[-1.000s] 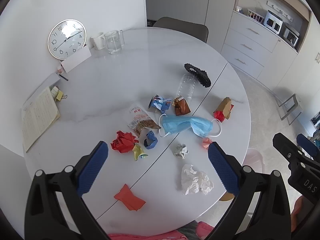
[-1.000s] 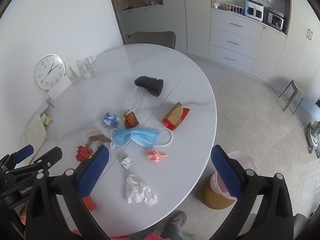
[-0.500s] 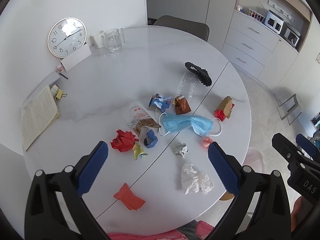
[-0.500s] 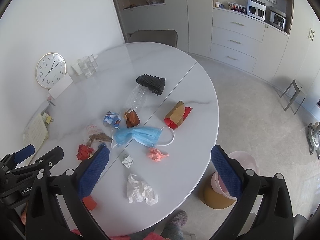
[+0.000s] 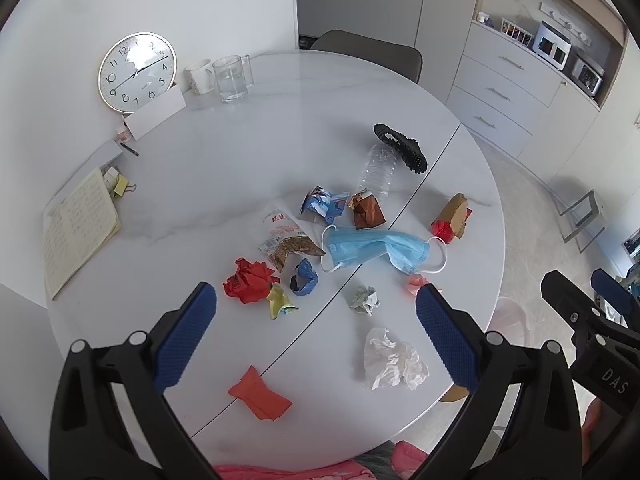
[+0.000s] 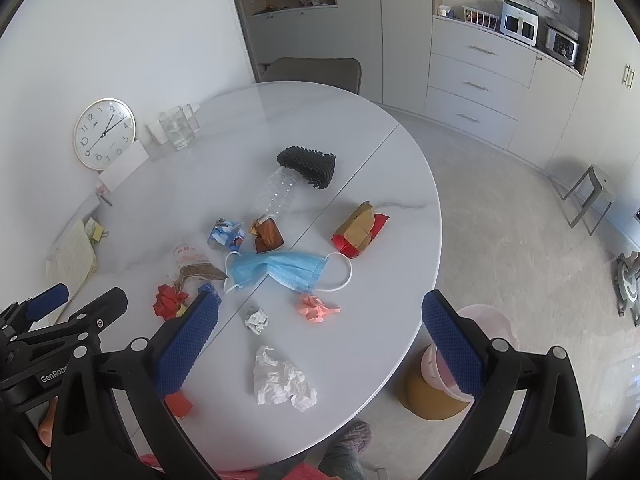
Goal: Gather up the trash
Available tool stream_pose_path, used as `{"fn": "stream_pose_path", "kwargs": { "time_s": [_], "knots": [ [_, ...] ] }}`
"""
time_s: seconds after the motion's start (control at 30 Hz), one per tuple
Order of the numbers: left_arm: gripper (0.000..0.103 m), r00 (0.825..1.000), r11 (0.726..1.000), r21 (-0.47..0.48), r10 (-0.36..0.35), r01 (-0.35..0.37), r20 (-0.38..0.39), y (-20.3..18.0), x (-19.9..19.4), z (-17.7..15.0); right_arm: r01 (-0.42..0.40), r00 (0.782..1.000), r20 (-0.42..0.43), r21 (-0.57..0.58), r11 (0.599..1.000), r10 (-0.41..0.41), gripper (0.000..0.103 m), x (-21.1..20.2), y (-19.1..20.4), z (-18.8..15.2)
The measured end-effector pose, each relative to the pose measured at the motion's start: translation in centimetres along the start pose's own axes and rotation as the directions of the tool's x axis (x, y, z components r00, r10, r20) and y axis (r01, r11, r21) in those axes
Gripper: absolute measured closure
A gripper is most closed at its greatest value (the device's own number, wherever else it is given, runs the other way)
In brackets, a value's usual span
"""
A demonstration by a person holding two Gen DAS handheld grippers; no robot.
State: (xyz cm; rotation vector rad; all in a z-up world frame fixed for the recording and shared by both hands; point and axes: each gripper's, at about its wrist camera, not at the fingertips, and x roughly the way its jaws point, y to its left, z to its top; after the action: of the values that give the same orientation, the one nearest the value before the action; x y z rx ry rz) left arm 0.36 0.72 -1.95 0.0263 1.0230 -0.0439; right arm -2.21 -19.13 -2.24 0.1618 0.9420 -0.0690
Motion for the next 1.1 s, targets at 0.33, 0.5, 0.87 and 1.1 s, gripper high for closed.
{"fn": "stream_pose_path", "kwargs": {
  "time_s": [0.33,0.5,0.87,1.1],
  "knots": [
    [0.007,1.0,1.0,0.001,0.0,0.0,-0.004,0.1,0.03,-0.06,0.003,1.0,-0.006,0.001,1.0,-0.003,0.002,0.16,-0.13,-0.17],
    [0.007,1.0,1.0,0.0,-0.001,0.001,-0.004,0.13,0.04,-0.05,0.002,1.0,-0.007,0.0,1.0,-0.002,0.002,0.18,-0.17,-0.2],
    [0.007,1.0,1.0,-0.002,0.003,-0.003,-0.005,0.27,0.18,-0.21,-0.004,1.0,-0.012,0.001,1.0,0.004,0.002,0.35,-0.29,-0.33],
    [0.007,1.0,1.0,0.004,0.007,-0.007,-0.003,0.2,0.22,-0.18,-0.016,1.0,-0.02,0.007,1.0,0.016,0.002,0.28,-0.23,-0.29]
  ]
}}
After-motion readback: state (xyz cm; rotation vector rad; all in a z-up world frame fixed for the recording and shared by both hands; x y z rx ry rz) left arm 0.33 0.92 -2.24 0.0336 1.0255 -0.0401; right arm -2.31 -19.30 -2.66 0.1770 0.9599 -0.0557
